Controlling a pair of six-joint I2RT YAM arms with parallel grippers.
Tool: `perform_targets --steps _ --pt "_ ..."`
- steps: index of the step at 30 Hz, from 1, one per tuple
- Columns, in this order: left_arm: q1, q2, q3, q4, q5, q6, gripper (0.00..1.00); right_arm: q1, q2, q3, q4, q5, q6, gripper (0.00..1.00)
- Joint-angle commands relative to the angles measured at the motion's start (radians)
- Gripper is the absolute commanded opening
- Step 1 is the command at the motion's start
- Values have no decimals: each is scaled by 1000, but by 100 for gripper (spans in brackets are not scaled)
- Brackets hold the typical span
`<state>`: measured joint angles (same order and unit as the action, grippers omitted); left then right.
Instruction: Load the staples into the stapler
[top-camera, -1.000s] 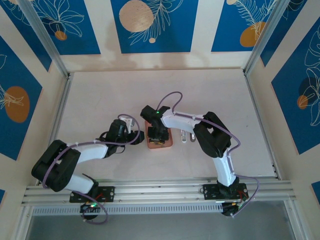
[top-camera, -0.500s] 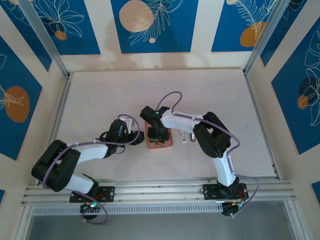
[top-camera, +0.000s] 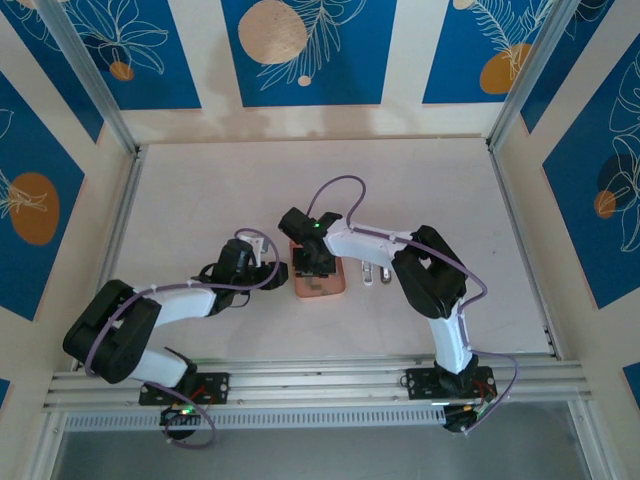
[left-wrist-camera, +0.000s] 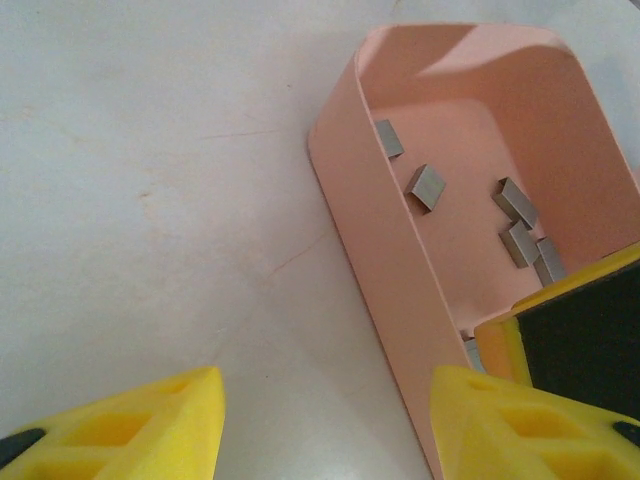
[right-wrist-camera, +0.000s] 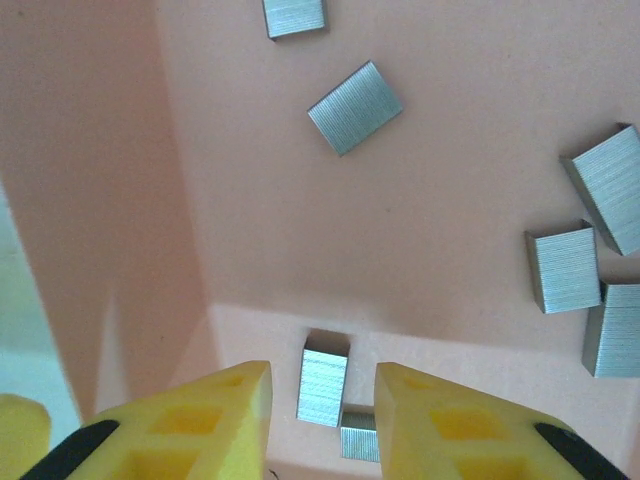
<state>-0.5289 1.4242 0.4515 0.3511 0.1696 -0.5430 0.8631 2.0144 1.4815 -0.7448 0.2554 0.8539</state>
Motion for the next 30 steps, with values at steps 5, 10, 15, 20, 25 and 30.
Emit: perform_targets --steps 5,10,15,20,25,30 --pt "-9 -13 1 -20 -19 -4 56 5 59 34 -16 -35 -6 34" --pt "-9 -15 -1 -19 -18 -3 56 2 83 34 -11 -49 -4 34" --pt "-8 -18 -2 -19 -18 -1 56 -5 128 34 -64 -52 26 31" --pt "-7 -16 -3 -19 -16 0 56 -2 137 35 -102 -55 46 25" --pt "-7 -13 -3 -15 -17 -1 56 6 120 43 -101 -61 55 21" --pt "-8 -11 -1 -15 -18 3 56 8 89 47 -85 -53 63 18"
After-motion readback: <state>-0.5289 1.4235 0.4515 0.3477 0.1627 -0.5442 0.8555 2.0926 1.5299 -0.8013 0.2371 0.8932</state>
